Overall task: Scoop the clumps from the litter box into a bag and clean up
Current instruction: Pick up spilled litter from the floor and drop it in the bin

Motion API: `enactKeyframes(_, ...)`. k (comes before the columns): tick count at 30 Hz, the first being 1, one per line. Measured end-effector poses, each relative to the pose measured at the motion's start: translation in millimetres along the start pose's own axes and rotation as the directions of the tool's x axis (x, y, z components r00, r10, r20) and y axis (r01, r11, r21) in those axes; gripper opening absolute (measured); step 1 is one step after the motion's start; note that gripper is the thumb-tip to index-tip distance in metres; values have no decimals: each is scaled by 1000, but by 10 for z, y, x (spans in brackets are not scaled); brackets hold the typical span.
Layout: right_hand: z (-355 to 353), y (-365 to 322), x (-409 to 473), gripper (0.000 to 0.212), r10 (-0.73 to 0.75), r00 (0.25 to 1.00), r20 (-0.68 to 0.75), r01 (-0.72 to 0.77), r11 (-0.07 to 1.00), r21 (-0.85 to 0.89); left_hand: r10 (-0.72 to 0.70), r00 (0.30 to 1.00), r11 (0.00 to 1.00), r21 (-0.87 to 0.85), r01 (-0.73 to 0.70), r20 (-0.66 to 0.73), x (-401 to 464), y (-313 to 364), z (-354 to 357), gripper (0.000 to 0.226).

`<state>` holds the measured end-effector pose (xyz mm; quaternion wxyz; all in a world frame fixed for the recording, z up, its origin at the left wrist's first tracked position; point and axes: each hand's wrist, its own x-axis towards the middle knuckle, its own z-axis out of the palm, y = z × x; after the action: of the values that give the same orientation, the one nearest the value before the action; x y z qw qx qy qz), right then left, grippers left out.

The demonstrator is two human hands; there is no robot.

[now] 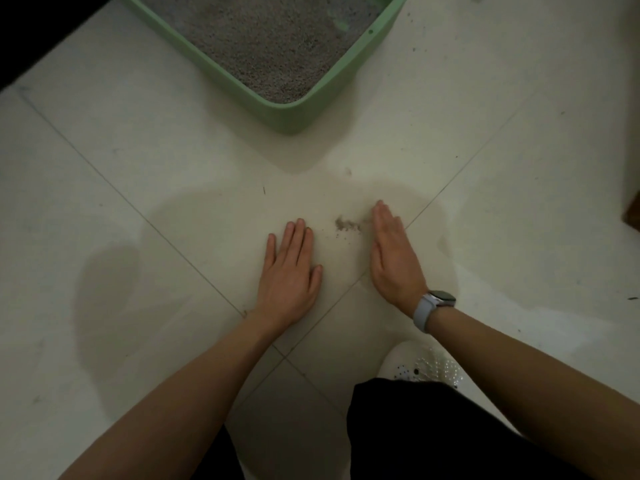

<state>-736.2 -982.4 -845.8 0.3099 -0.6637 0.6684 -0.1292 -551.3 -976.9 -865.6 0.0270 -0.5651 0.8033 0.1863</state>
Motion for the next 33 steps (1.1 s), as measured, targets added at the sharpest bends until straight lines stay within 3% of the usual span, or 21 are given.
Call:
enactKeyframes(3, 1, 106, -74, 65, 92, 994, 56, -75, 964, -256, 25, 999, 996, 89, -28, 26, 54, 94, 47, 67)
enactKeyframes(6, 65, 87, -77, 72, 33, 988, 149, 25, 928, -373, 49, 997, 991, 124, -56, 57, 131, 169, 56, 71)
enactKeyframes(11, 63, 6, 23, 73, -95, 960, 264, 190, 912, -364, 136, 988, 981, 131, -144, 72, 231, 149, 1, 67)
enactKeyframes(15, 17, 103, 7, 69, -41, 987, 152, 98, 916, -388, 82, 995, 989, 126, -74, -57, 198, 33, 34, 57)
enactKeyframes(17, 48, 96, -48, 71, -10, 982, 187, 92, 895, -436, 20, 996, 995, 103, -11, -84, 148, -34, 45, 58)
enactKeyframes(24, 223, -135, 56, 74, -77, 961, 267, 192, 880, -434, 35, 995, 995, 101, -25, -94, 100, -146, 80, 58)
enactKeyframes(26, 203, -111, 74, 77, -93, 968, 235, 182, 902, -392, 34, 995, 995, 102, -24, -99, 106, -151, 93, 58)
enactKeyframes(29, 157, 6, 111, 78, -72, 996, 60, 88, 936, -340, 29, 994, 996, 87, -20, -106, 99, -153, 100, 59)
enactKeyframes(32, 80, 82, 250, 51, -193, 964, -183, 111, 917, -382, 17, 992, 999, 37, -13, -121, 101, -154, 87, 57)
enactKeyframes(33, 45, 85, 327, 47, -248, 949, -195, 148, 895, -421, 14, 992, 1000, 24, -11, -125, 103, -156, 83, 57)
